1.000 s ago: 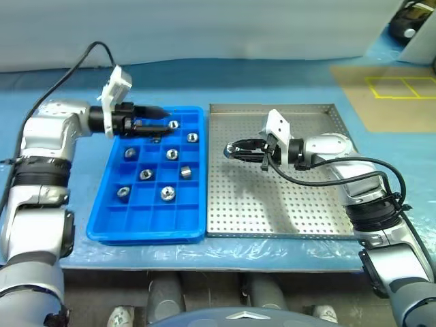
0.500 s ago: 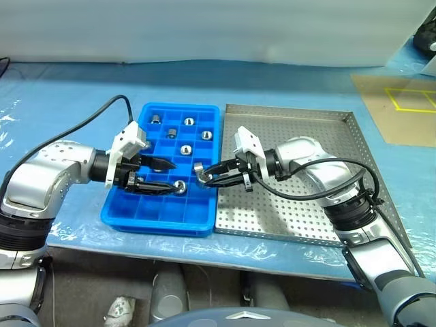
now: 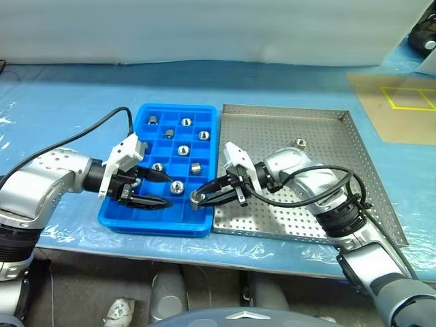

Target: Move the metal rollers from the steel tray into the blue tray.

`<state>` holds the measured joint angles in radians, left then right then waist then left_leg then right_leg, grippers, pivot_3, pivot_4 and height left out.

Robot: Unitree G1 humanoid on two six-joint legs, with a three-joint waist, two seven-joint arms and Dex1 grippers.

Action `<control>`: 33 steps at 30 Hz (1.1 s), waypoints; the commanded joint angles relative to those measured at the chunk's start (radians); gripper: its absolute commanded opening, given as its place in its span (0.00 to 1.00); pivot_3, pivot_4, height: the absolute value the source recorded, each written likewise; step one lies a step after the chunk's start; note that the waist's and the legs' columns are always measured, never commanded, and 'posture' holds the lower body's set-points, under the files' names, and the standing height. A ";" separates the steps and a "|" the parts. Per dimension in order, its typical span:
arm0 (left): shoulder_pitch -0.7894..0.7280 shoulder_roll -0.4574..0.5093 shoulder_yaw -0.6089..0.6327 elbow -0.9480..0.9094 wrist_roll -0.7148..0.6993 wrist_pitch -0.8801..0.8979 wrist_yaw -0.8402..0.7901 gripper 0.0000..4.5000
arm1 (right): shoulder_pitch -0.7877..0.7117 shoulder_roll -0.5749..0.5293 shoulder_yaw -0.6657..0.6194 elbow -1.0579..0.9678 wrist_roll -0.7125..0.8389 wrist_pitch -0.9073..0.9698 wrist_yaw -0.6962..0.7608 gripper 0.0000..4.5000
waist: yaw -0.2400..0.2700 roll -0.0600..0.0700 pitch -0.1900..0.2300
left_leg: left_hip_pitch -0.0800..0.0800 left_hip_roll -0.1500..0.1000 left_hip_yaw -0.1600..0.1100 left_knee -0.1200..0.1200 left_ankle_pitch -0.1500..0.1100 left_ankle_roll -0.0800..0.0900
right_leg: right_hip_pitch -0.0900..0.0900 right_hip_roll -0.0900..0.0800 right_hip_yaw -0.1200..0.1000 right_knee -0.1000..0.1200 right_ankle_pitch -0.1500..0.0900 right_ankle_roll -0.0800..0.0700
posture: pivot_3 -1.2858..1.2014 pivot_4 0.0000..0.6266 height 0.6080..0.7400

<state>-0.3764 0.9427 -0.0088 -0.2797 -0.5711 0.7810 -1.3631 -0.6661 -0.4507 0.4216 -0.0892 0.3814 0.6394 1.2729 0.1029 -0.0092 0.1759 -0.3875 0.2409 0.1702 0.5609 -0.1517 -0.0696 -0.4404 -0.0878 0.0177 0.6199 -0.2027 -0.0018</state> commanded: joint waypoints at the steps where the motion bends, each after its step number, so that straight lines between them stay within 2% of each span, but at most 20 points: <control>1: 0.010 0.025 0.037 -0.043 -0.031 -0.009 0.004 0.81 | -0.022 0.013 0.008 0.006 -0.003 -0.030 0.019 0.17 | 0.002 0.000 0.000 | 0.000 0.000 0.000 0.000 0.000 0.000 | 0.000 0.000 0.000 0.000 0.000 0.000 | 0.57 0.24 1.00; 9: 0.044 0.043 0.064 -0.061 -0.053 -0.003 0.038 0.81 | -0.035 0.031 0.034 0.081 -0.034 -0.071 0.053 0.17 | 0.003 0.000 0.000 | 0.000 0.000 0.000 0.000 0.000 0.000 | 0.000 0.000 0.000 0.000 0.000 0.000 | 0.59 0.24 1.00; 16: 0.020 0.039 0.058 -0.037 -0.054 -0.013 0.051 0.81 | -0.051 0.048 0.023 0.110 -0.050 -0.074 0.039 0.68 | 0.004 0.000 0.000 | 0.000 0.000 0.000 0.000 0.000 0.000 | 0.000 0.000 0.000 0.001 0.000 0.000 | 0.58 0.24 1.00; 20: -0.065 0.024 0.023 0.060 -0.009 -0.068 0.037 0.81 | -0.056 0.038 -0.002 0.122 -0.081 -0.116 0.008 0.68 | 0.007 0.000 0.000 | 0.000 0.000 0.000 0.001 0.000 0.000 | 0.000 0.000 0.000 0.001 0.000 0.000 | 0.57 0.24 1.00; 24: -0.218 -0.020 -0.009 0.214 0.029 -0.122 0.023 0.81 | -0.067 0.013 -0.070 0.151 -0.089 -0.139 -0.040 0.68 | 0.010 0.000 0.000 | 0.000 0.000 0.000 0.002 0.002 -0.002 | 0.001 -0.001 0.000 0.003 0.000 0.000 | 0.55 0.24 1.00; 33: -0.547 -0.251 -0.129 0.580 0.134 -0.267 -0.049 0.81 | -0.058 -0.069 -0.252 0.297 -0.153 -0.226 -0.234 0.68 | -0.002 -0.001 0.000 | 0.000 -0.001 0.000 0.003 0.003 -0.005 | 0.002 0.000 0.001 0.003 0.000 0.000 | 0.47 0.24 1.00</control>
<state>-0.8774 0.7039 -0.1261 0.2625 -0.4578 0.5530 -1.3919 -0.7239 -0.5103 0.2167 0.2006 0.2359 0.4454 1.0785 0.1005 -0.0099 0.1755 -0.3881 0.2395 0.1700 0.5641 -0.1488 -0.0740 -0.4388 -0.0875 0.0190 0.6223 -0.2024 -0.0019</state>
